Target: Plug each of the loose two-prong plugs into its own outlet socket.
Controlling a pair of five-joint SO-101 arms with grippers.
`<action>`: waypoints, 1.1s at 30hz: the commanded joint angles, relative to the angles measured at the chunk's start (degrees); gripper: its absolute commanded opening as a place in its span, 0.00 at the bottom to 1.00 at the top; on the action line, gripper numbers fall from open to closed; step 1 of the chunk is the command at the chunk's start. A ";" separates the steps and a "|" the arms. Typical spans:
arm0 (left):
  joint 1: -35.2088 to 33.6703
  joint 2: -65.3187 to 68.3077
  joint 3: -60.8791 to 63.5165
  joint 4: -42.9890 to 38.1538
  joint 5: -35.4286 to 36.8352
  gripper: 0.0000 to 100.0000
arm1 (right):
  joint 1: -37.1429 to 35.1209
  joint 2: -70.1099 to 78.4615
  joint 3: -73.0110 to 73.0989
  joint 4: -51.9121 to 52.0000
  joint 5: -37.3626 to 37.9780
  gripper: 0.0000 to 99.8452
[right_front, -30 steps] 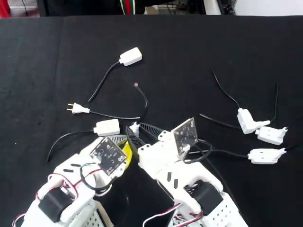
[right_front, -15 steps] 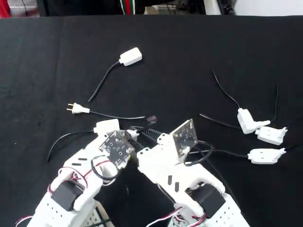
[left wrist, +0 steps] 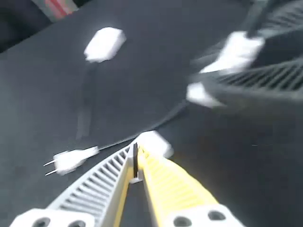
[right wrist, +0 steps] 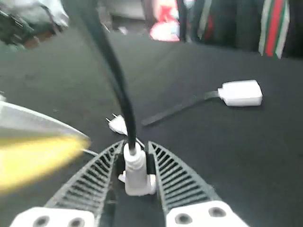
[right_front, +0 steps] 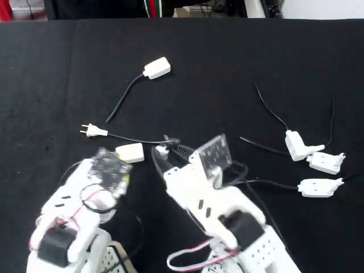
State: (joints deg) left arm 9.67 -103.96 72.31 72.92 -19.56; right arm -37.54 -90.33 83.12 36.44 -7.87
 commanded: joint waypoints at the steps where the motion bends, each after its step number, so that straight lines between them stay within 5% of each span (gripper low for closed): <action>1: -17.36 -0.26 -3.38 3.87 -4.75 0.03 | 1.41 13.49 -5.58 -8.00 0.09 0.01; 6: -32.75 -0.26 7.69 -1.76 -4.92 0.03 | 1.41 31.25 -9.89 -16.79 -9.49 0.01; 13: -39.87 -0.26 21.05 -14.07 -4.75 0.03 | 1.05 53.41 -20.35 -18.46 -22.15 0.01; 21: -41.01 -0.26 22.64 -14.15 -5.01 0.03 | -2.02 72.40 -25.36 -26.55 -24.26 0.01; 33: -40.92 -0.26 22.81 -14.15 -5.01 0.03 | -1.93 73.63 -26.33 -27.16 -24.26 0.01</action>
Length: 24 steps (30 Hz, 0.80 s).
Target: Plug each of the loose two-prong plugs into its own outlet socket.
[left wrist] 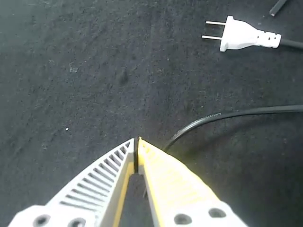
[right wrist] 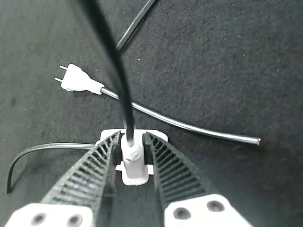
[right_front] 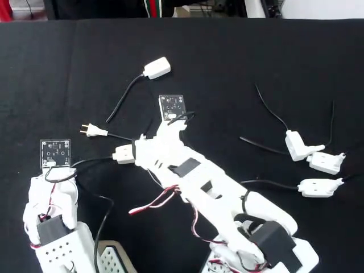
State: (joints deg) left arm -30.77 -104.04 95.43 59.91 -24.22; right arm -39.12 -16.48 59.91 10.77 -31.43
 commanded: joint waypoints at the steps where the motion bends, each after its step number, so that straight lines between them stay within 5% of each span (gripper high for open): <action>1: -0.48 -0.18 -0.31 -1.14 -0.35 0.03 | -0.35 -0.13 -2.86 -2.46 -0.62 0.01; 16: -0.48 -0.18 -0.31 -1.14 -0.35 0.03 | 4.66 4.53 -3.56 -6.95 7.30 0.01; 24: 3.91 -0.09 -0.22 -1.05 -0.53 0.03 | 11.52 -14.29 -5.32 23.65 23.47 0.01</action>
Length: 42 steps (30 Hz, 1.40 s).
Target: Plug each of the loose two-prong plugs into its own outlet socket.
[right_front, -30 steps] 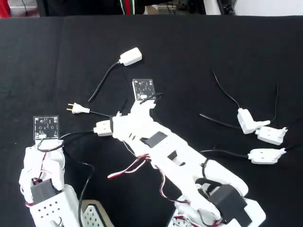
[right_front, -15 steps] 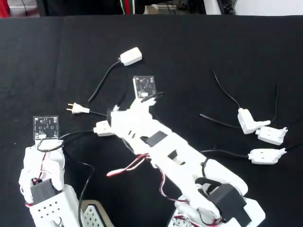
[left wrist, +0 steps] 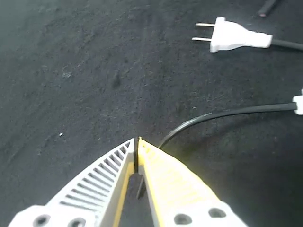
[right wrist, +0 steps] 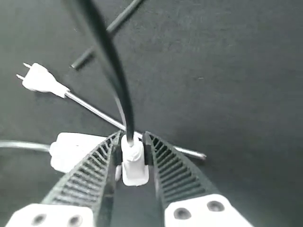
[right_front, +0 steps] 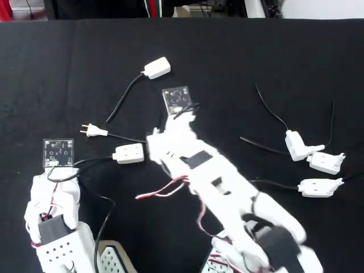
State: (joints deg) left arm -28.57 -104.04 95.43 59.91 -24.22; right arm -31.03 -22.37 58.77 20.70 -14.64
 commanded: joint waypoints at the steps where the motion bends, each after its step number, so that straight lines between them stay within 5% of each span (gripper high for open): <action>1: 1.71 -0.09 -0.13 -0.79 -1.14 0.03 | 5.01 -10.59 -5.05 19.34 10.64 0.01; 6: 2.24 -0.09 0.22 2.73 -5.36 0.03 | 10.81 -11.12 -10.07 38.33 29.54 0.02; 12: 1.71 -0.09 0.48 3.43 -5.63 0.03 | 11.16 3.12 -20.62 51.60 39.65 0.03; 26: 1.71 -0.09 1.01 3.43 -5.71 0.03 | 11.25 41.80 -54.90 70.59 44.92 0.03; 32: -0.13 -0.09 1.01 3.43 -6.95 0.03 | 11.16 57.01 -73.01 80.44 44.66 0.14; 42: -0.66 -0.09 1.10 3.43 -7.56 0.03 | 10.90 60.97 -76.18 80.53 43.78 0.14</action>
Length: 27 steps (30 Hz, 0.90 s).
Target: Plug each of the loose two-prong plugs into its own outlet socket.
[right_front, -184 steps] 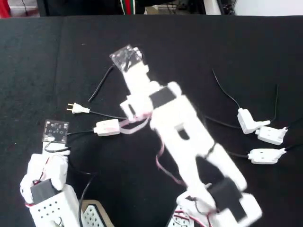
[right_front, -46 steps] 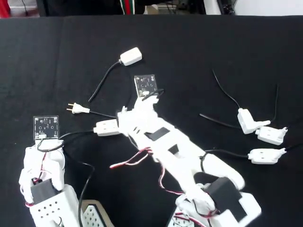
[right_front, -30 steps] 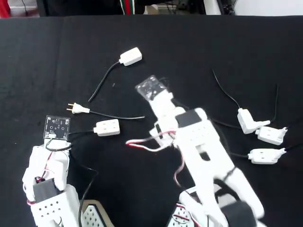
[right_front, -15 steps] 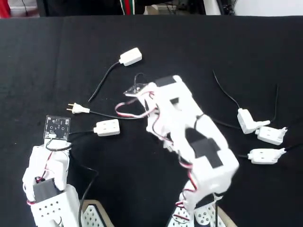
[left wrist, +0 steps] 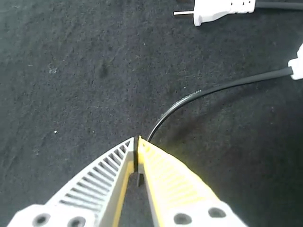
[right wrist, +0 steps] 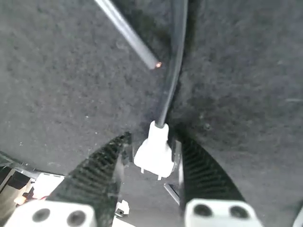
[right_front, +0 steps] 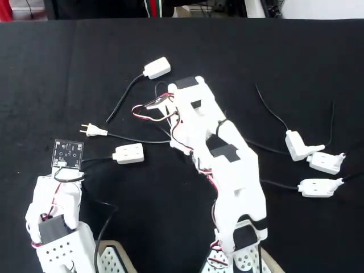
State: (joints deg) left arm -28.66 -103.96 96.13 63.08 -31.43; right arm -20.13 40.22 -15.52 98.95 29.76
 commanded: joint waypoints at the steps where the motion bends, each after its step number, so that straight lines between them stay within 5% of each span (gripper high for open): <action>1: -0.57 -0.18 0.40 0.26 -0.35 0.03 | 0.00 -2.15 -1.10 2.29 -0.62 0.13; 5: -0.57 -0.18 0.40 0.26 -0.35 0.03 | -0.09 -4.88 3.47 2.29 -0.26 0.06; 16: -0.57 -0.18 0.40 0.26 -0.35 0.03 | 0.18 -5.58 9.19 2.29 -0.09 0.06; 22: -0.57 -0.18 0.40 0.26 -0.35 0.03 | -0.70 -5.41 12.70 2.11 1.32 0.17; 27: -0.57 -0.18 0.40 0.26 -0.35 0.03 | -2.99 -5.49 17.10 -1.76 -2.90 0.01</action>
State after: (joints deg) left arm -28.66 -103.96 96.13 63.08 -31.43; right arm -21.89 36.00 -0.84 97.98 28.88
